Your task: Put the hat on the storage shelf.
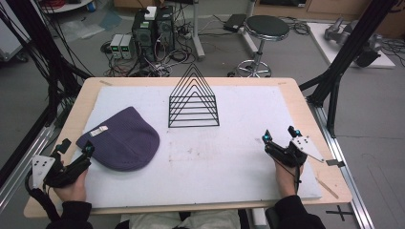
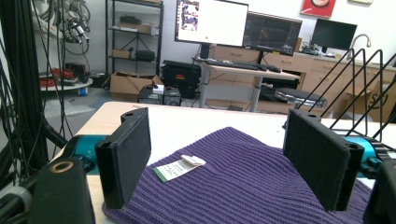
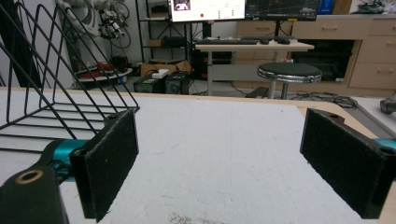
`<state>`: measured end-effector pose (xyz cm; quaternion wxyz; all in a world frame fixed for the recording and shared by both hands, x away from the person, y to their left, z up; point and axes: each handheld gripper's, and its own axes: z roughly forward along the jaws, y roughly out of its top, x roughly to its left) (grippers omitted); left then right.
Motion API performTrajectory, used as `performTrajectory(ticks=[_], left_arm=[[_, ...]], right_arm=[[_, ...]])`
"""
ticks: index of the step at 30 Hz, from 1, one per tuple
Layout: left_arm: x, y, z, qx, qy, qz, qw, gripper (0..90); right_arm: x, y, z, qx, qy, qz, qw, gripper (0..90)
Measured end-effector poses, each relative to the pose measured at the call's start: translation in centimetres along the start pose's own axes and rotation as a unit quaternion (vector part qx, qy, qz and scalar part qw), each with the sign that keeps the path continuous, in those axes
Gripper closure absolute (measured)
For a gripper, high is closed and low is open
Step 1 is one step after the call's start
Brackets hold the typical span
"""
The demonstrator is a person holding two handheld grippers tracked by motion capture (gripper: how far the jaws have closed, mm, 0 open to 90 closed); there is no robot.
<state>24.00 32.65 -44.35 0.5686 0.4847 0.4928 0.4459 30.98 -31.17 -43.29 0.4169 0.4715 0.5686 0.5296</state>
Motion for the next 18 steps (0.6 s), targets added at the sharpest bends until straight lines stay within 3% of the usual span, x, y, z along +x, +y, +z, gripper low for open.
performTrajectory(ticks=[18], left_arm=[[0.03, -0.01, -0.06, 0.001, -0.002, -0.002, 1.0000, 23.7]], right_arm=[[-0.15, -0.06, 0.01, 0.000, 0.001, 0.011, 0.9999, 10.7]])
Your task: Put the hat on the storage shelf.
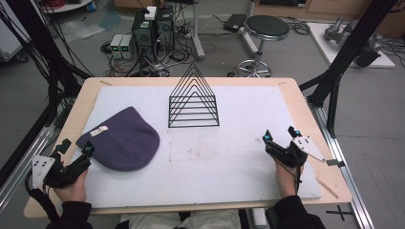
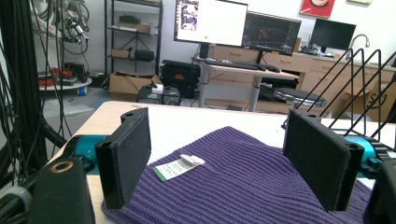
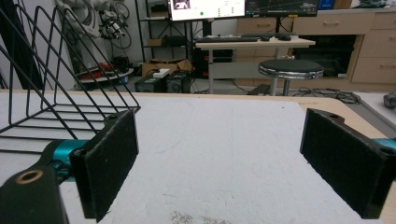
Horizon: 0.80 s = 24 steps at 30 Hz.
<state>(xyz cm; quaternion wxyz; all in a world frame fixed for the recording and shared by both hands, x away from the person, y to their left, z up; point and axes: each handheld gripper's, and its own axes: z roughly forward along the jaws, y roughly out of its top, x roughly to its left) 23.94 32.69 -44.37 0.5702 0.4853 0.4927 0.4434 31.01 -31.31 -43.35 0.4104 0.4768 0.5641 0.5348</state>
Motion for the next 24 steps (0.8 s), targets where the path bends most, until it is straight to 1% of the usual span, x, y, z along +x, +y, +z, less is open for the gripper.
performTrajectory(ticks=[4, 9, 11, 13, 16, 17, 19, 20, 22, 24], left_arm=[[0.0, 0.1, 0.1, 0.002, -0.003, 0.003, 1.0000, 23.6], [-0.1, 0.4, 0.2, 0.000, -0.015, 0.003, 0.9999, 23.6], [-0.2, 0.6, 0.4, 0.000, -0.024, -0.002, 0.9997, 23.3], [-0.3, 0.9, 0.5, 0.000, -0.034, -0.006, 0.9994, 23.3], [-0.6, 1.4, 0.8, -0.001, -0.051, -0.004, 0.9987, 23.2], [-0.7, 1.6, 0.9, 0.001, -0.058, -0.002, 0.9983, 21.8], [-0.7, 1.8, 1.1, 0.010, -0.075, -0.006, 0.9971, 19.2], [-0.6, 2.0, 1.3, 0.020, -0.085, -0.012, 0.9961, 19.2], [-0.5, 2.1, 1.5, 0.032, -0.094, -0.014, 0.9949, 17.8], [-0.5, 2.2, 1.6, 0.036, -0.103, -0.014, 0.9939, 17.7]], right_arm=[[0.0, 0.0, 0.0, 0.000, 0.000, 0.000, 1.0000, 10.7], [0.0, 0.0, 0.0, 0.000, 0.000, 0.000, 1.0000, 10.7], [0.0, 0.0, 0.0, 0.002, 0.001, -0.002, 1.0000, 10.7], [0.0, 0.0, 0.0, 0.005, 0.002, 0.003, 1.0000, 10.7], [0.0, 0.0, 0.0, 0.006, 0.002, 0.002, 1.0000, 10.7], [0.0, 0.0, 0.0, 0.005, 0.003, 0.003, 1.0000, 10.7], [0.0, -0.1, 0.0, 0.004, 0.003, 0.003, 1.0000, 10.7], [0.0, -0.1, 0.0, 0.004, 0.003, 0.003, 1.0000, 10.7], [-0.1, -0.1, 0.0, 0.006, 0.004, 0.003, 1.0000, 10.7], [-0.1, -0.1, 0.0, 0.006, 0.005, 0.004, 1.0000, 10.7]])
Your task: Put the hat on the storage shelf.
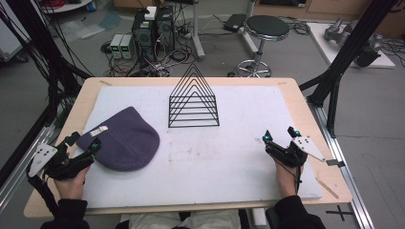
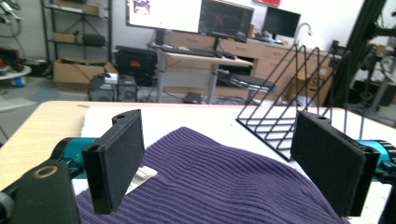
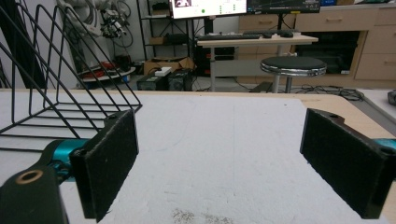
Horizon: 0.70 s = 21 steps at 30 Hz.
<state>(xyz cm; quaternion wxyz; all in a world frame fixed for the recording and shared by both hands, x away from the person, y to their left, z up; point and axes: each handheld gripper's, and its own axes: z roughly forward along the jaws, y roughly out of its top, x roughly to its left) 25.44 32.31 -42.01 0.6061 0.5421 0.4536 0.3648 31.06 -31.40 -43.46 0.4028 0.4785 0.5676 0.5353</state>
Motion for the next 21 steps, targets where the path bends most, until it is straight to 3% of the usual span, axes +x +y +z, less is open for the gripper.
performTrajectory(ticks=[7, 10, 13, 14, 15, 17, 18, 21], left_arm=[[-0.2, 0.5, 0.4, 0.024, -0.032, 0.023, 0.9989, 15.2], [-0.1, 0.6, 0.9, 0.064, -0.076, 0.027, 0.9947, 13.5], [-0.4, 0.5, 1.2, 0.088, -0.092, 0.043, 0.9910, 13.2], [-0.7, 0.4, 1.4, 0.099, -0.097, 0.059, 0.9886, 12.4], [-0.7, 0.4, 1.4, 0.099, -0.097, 0.059, 0.9886, 12.3], [-1.3, 0.3, 1.8, 0.120, -0.107, 0.080, 0.9837, 12.3], [-1.3, 0.3, 1.8, 0.120, -0.107, 0.080, 0.9837, 12.3], [-1.7, 0.1, 2.1, 0.133, -0.118, 0.088, 0.9802, 12.3]], right_arm=[[0.0, 0.0, 0.0, 0.002, 0.002, 0.000, 1.0000, 10.7], [0.0, 0.0, 0.0, 0.002, 0.003, -0.001, 1.0000, 10.7], [0.0, 0.0, 0.0, 0.002, 0.004, 0.000, 1.0000, 10.7], [0.0, 0.0, 0.0, 0.002, 0.005, 0.001, 1.0000, 10.7], [0.0, 0.0, 0.0, 0.002, 0.005, 0.001, 1.0000, 10.7], [0.0, 0.0, 0.0, 0.002, 0.006, 0.001, 1.0000, 10.7], [0.0, 0.0, 0.0, 0.002, 0.006, 0.001, 1.0000, 10.7], [0.0, -0.1, 0.0, 0.003, 0.009, -0.003, 1.0000, 10.7]])
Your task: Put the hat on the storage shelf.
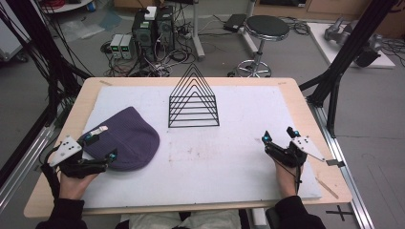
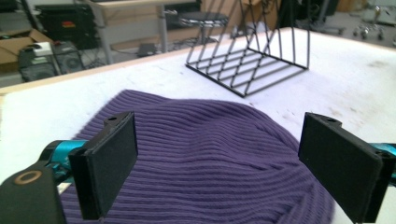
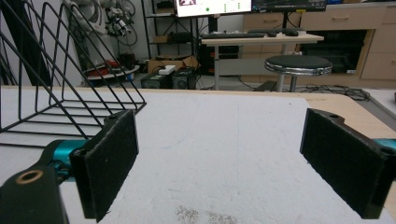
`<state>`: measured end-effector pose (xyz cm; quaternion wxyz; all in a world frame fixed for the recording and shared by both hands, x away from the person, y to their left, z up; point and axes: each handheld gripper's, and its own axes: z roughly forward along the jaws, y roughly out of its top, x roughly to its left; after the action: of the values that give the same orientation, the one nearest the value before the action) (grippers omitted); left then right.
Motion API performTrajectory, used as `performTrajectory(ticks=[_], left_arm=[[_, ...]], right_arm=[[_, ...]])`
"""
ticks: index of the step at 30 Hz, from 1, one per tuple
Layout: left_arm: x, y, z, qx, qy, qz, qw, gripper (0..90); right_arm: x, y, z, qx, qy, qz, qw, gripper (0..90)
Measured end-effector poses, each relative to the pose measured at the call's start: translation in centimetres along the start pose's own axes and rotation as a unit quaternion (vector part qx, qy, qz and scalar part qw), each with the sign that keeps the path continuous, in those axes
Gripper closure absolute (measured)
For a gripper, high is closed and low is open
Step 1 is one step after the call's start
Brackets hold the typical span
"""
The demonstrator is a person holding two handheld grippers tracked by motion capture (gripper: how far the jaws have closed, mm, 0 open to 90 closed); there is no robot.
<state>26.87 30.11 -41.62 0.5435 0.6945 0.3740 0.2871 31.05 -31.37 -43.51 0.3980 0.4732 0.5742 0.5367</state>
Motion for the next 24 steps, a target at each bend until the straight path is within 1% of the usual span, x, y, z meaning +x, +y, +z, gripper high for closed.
performTrajectory(ticks=[2, 5, 12, 14, 18, 23, 24], left_arm=[[-0.1, -0.1, 0.2, 0.008, -0.006, 0.003, 0.9999, 12.3], [-0.1, -0.2, 0.4, 0.020, -0.009, 0.012, 0.9997, 12.3], [-0.3, -0.4, 0.8, 0.040, -0.018, 0.029, 0.9986, 12.4], [-0.4, -0.5, 0.9, 0.045, -0.023, 0.031, 0.9982, 12.4], [-0.6, -0.7, 1.3, 0.063, -0.038, 0.039, 0.9965, 12.4], [-1.2, -0.9, 2.0, 0.090, -0.064, 0.052, 0.9925, 12.4], [-1.3, -1.0, 2.1, 0.093, -0.068, 0.051, 0.9920, 12.5]], right_arm=[[0.0, 0.0, 0.0, 0.000, 0.000, -0.002, 1.0000, 10.7], [0.1, 0.0, 0.0, -0.001, 0.002, -0.003, 1.0000, 10.7], [0.2, 0.0, 0.0, 0.002, 0.004, -0.007, 1.0000, 10.7], [0.2, 0.0, 0.0, 0.002, 0.004, -0.008, 1.0000, 10.7], [0.2, 0.0, 0.0, 0.001, 0.006, -0.011, 0.9999, 10.7], [0.2, 0.0, 0.0, 0.003, 0.007, -0.009, 0.9999, 10.7], [0.1, 0.0, 0.0, 0.003, 0.007, -0.010, 0.9999, 10.7]])
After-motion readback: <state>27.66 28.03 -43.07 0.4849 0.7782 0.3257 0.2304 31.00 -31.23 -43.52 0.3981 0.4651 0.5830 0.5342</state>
